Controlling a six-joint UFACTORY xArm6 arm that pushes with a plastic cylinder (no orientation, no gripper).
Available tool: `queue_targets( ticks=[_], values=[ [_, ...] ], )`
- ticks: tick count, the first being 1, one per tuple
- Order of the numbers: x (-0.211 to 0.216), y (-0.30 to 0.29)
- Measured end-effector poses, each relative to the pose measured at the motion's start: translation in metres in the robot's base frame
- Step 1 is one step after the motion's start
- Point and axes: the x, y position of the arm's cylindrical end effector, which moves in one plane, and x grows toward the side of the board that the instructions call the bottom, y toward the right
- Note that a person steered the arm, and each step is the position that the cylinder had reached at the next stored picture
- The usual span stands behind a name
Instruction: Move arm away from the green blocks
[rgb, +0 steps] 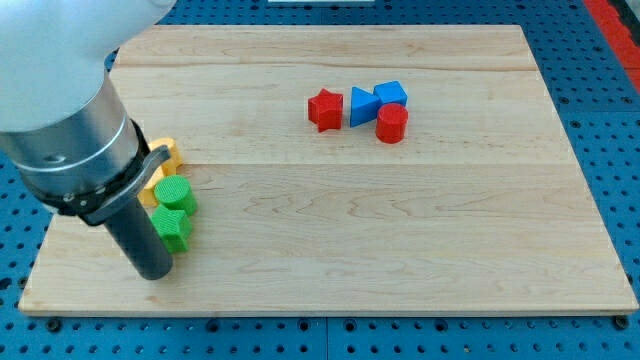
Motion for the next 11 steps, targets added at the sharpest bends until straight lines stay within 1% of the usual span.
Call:
queue_targets(
  ticks=[1, 2, 3, 4, 5, 11],
  values=[
    [-0.033, 0.008],
    [-0.046, 0.011],
    [-0.030, 0.025],
    [0.011, 0.081],
    [0.018, 0.108],
    [0.018, 0.120]
  ],
)
